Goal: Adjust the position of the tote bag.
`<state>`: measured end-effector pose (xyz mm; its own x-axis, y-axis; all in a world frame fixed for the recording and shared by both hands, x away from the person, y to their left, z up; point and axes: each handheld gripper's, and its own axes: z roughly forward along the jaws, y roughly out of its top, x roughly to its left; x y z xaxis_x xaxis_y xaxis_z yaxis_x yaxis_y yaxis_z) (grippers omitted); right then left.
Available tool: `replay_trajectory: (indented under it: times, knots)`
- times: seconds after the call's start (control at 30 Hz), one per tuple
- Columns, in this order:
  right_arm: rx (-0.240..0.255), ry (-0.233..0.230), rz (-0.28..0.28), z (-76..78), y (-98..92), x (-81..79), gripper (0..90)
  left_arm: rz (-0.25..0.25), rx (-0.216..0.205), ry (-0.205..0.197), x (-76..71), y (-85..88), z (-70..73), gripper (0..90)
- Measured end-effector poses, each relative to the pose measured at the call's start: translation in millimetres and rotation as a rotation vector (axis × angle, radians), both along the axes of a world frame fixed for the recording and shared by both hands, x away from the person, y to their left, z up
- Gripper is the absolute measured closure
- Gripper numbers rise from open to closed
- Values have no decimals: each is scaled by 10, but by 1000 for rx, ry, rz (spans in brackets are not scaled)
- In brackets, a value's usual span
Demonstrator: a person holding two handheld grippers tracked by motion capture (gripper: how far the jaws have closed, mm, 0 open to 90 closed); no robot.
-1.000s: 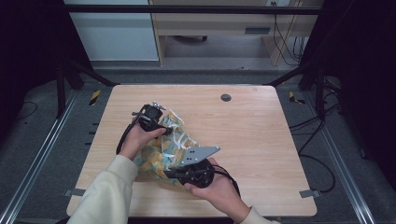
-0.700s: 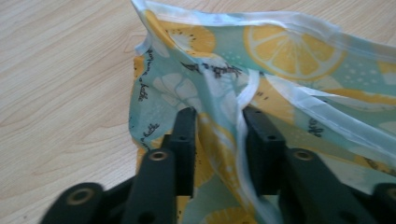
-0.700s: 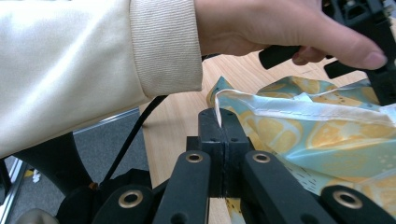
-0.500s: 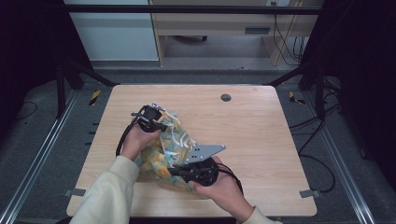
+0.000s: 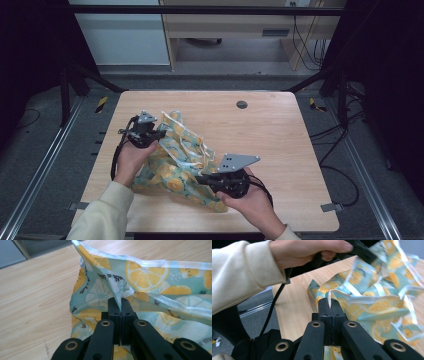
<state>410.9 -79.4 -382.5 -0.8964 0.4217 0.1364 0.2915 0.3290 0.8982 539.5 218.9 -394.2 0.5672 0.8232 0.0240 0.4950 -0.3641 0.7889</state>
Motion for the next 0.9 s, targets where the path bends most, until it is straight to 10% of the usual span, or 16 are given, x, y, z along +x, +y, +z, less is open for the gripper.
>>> replay_trajectory:
  times: [0.37,0.9]
  knots:
    - [22,-12,2,-4,-108,-160,900,26,-71,-130,-633,322,164,900]
    - [17,41,97,-275,-20,-428,900,36,-102,-164,-1372,632,-84,900]
